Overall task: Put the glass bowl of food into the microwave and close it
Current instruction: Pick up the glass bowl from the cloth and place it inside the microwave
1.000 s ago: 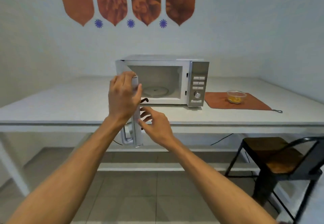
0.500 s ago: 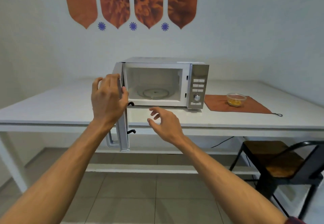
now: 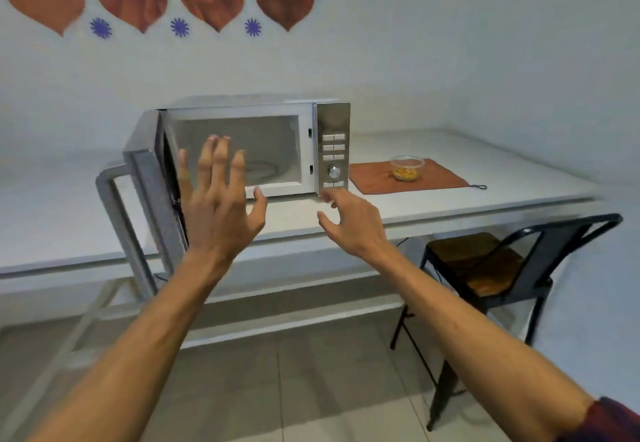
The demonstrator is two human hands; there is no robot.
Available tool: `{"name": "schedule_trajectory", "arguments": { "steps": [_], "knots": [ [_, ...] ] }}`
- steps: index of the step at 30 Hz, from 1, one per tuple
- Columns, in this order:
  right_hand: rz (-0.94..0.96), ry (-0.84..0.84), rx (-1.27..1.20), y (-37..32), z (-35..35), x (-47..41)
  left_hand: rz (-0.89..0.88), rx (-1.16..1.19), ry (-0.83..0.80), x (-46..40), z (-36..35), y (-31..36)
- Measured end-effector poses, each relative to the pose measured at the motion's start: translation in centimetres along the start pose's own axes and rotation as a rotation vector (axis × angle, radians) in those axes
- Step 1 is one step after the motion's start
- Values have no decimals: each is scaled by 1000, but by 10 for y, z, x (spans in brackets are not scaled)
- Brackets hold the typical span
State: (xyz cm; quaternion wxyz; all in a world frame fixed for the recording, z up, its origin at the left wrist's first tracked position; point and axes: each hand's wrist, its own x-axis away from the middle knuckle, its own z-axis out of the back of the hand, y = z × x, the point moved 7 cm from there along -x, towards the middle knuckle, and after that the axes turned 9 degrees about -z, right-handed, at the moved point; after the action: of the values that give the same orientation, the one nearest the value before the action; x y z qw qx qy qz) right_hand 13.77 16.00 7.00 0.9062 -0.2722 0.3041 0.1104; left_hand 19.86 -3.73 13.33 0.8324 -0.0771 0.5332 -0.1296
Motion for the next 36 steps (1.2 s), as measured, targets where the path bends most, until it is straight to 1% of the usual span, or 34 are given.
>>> {"name": "schedule_trajectory", "arguments": {
  "steps": [6,9,14,20,28,33,36],
  "knots": [
    [-28,46,85,64,11,-19,-64,150,-74,-10,-52,64],
    [-37,55,85,102,13,-33,-70,209,-126,-20,-85,96],
    [-49,37,48,161,9,-60,-6,300,-200,-41,-140,141],
    [-52,31,13,220,3,-82,30,353,-234,-63,-195,190],
    [-73,37,-55,272,-7,-111,74,418,-282,-75,-246,232],
    [-184,64,-148,301,-15,-129,43,470,-329,-84,-279,260],
    [-225,62,-201,315,-17,-138,54,538,-344,-95,-298,272]
  ]
}}
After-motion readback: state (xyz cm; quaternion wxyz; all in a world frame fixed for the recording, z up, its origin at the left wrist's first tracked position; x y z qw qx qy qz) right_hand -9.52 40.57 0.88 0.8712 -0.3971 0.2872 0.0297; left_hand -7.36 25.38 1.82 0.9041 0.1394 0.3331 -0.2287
